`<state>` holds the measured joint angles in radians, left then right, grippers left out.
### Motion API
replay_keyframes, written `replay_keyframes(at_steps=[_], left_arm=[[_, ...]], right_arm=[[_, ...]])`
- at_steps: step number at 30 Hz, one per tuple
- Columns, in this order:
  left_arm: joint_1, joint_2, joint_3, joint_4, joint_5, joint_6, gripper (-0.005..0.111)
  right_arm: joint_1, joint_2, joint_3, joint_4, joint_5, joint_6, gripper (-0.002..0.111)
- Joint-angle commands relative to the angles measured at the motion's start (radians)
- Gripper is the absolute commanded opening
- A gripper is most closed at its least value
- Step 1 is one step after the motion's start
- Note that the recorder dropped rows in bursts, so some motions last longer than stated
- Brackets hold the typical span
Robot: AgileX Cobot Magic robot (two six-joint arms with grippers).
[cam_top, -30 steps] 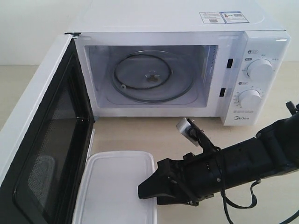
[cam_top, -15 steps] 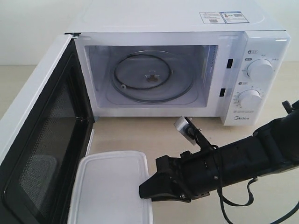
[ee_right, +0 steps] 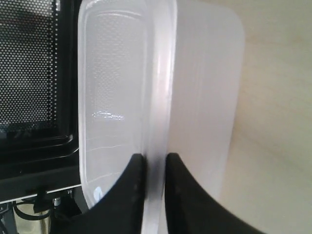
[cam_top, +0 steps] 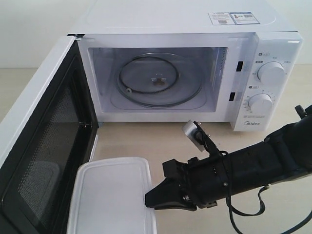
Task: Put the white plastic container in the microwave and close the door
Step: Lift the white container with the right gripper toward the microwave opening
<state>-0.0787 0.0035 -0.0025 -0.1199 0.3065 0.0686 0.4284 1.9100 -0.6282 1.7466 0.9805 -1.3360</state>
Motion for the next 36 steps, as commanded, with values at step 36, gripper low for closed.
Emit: replay_keyframes(at_steps=[36], left_arm=[[0.001, -0.003, 0.003, -0.009, -0.001, -0.009, 0.004]], right_arm=[[-0.001, -0.93, 0.326, -0.002, -0.263, 0.394, 0.0]])
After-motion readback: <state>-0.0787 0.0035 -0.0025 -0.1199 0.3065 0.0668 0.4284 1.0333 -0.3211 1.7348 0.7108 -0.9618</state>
